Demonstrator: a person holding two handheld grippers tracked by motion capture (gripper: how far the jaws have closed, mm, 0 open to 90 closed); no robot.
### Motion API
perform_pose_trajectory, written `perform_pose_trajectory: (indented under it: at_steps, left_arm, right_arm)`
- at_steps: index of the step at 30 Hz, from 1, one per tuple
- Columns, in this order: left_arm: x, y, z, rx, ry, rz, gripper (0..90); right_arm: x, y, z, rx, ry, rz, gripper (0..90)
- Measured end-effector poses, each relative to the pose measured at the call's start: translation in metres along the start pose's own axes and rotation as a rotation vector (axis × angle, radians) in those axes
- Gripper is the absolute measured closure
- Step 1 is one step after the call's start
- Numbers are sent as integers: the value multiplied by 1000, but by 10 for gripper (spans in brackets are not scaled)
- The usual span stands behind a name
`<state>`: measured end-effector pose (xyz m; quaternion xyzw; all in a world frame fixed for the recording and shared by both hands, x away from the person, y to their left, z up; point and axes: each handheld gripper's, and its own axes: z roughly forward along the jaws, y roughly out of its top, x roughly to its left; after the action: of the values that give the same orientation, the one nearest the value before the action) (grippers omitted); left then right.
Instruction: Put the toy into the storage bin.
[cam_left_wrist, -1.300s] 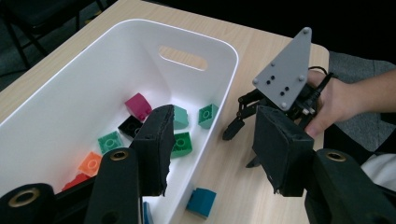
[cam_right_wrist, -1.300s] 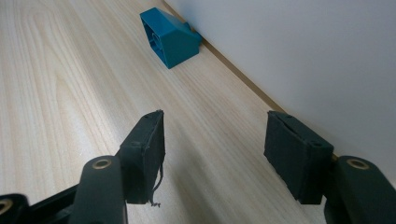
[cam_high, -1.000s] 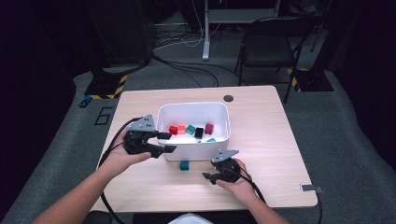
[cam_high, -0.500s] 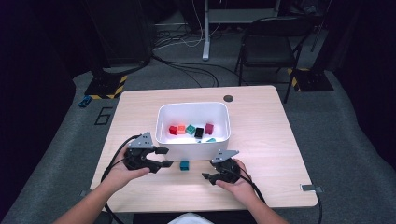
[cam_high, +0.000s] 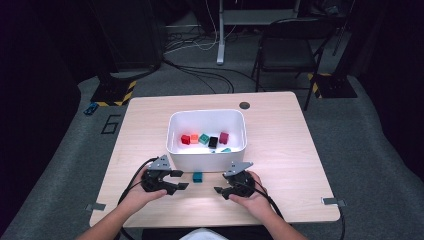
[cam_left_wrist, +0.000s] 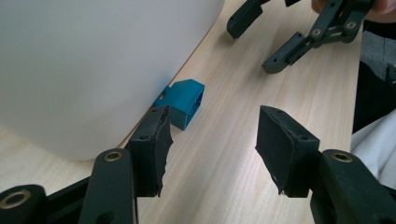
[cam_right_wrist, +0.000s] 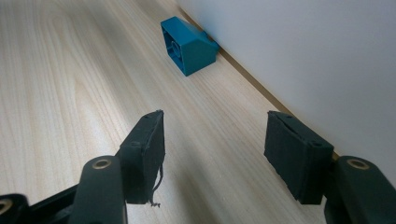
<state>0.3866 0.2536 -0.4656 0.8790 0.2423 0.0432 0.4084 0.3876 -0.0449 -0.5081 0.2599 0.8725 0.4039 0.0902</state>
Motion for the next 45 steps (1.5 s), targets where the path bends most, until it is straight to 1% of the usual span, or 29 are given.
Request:
perform_pose_trajectory:
  at_steps: [2,4,6,8,10,13,14,16,17,18,20,21,22,23,24,27,28,29,30,32,33,34,37,38,40,41,42,43,45]
  left_arm:
    - [2,-2,8,7,2,-8,437]
    - [3,-4,14,9,-15,-14,426]
    - [3,-4,21,24,-14,-6,421]
    - [4,-4,27,23,-18,-6,417]
    - [5,-3,33,40,-24,-5,415]
    - [6,-4,41,47,-19,-7,410]
    - [7,-3,44,51,-23,-3,406]
    - [7,-3,48,61,-24,8,405]
    - [7,-3,50,57,-14,14,404]
    - [7,-3,51,56,-19,19,403]
    - [7,-3,54,54,-32,14,401]
    - [7,-3,55,54,-30,19,400]
    - [7,-3,56,50,-36,25,400]
    - [7,-2,58,52,-31,34,400]
    - [6,-2,59,51,-38,25,400]
    - [3,1,63,52,-60,50,400]
    - [2,2,65,42,-62,51,401]
    - [1,3,67,41,-80,57,402]
    - [0,4,69,36,-87,71,405]
    - [-3,5,72,29,-105,74,406]
    - [-4,6,73,34,-122,81,406]
    - [-6,7,76,30,-124,86,407]
    - [-9,8,77,38,-118,98,411]
    - [-9,8,76,44,-106,99,411]
    - [-7,7,74,48,-85,88,411]
    - [-4,6,73,51,-74,90,410]
    - [-3,5,72,47,-65,77,410]
    - [-1,5,70,54,-62,72,410]
    - [3,4,70,39,-53,54,406]
  right_arm:
    - [-1,0,-1,0,-1,5,377]
    - [-1,0,-1,-3,-2,4,377]
    - [-2,0,-3,-5,-3,4,377]
    - [-1,0,-4,-6,-6,16,377]
    - [-2,0,-4,-9,-5,18,377]
    - [-2,0,-5,-12,-9,13,377]
    - [-3,0,-6,-13,-8,7,377]
    - [-3,0,-6,-17,-10,21,377]
    - [-3,0,-6,-18,-10,20,377]
    - [-3,0,-6,-18,-10,23,377]
    - [-2,1,-7,-17,-9,24,377]
    - [-2,1,-7,-11,-8,16,377]
    - [-2,2,-8,-11,-8,14,377]
    - [-2,3,-9,-9,-9,18,377]
    - [-2,4,-10,-10,-5,16,377]
    - [-4,6,-11,-17,5,31,378]
    - [-3,6,-11,-15,10,42,379]
    - [-3,5,-11,-12,9,39,379]
    - [-2,5,-11,-10,13,40,379]
    - [-2,5,-12,-10,18,31,379]
    - [-2,5,-12,-11,17,39,379]
    - [-1,4,-12,-12,16,41,379]
    - [-3,2,-11,-14,15,40,379]
    - [-3,2,-11,-11,17,43,379]
    - [-3,2,-9,-13,19,41,380]
    - [-3,2,-8,-12,24,41,380]
    - [-2,3,-7,-10,27,51,381]
    - [-2,3,-5,-8,32,45,383]
    - [-2,4,-2,2,35,43,384]
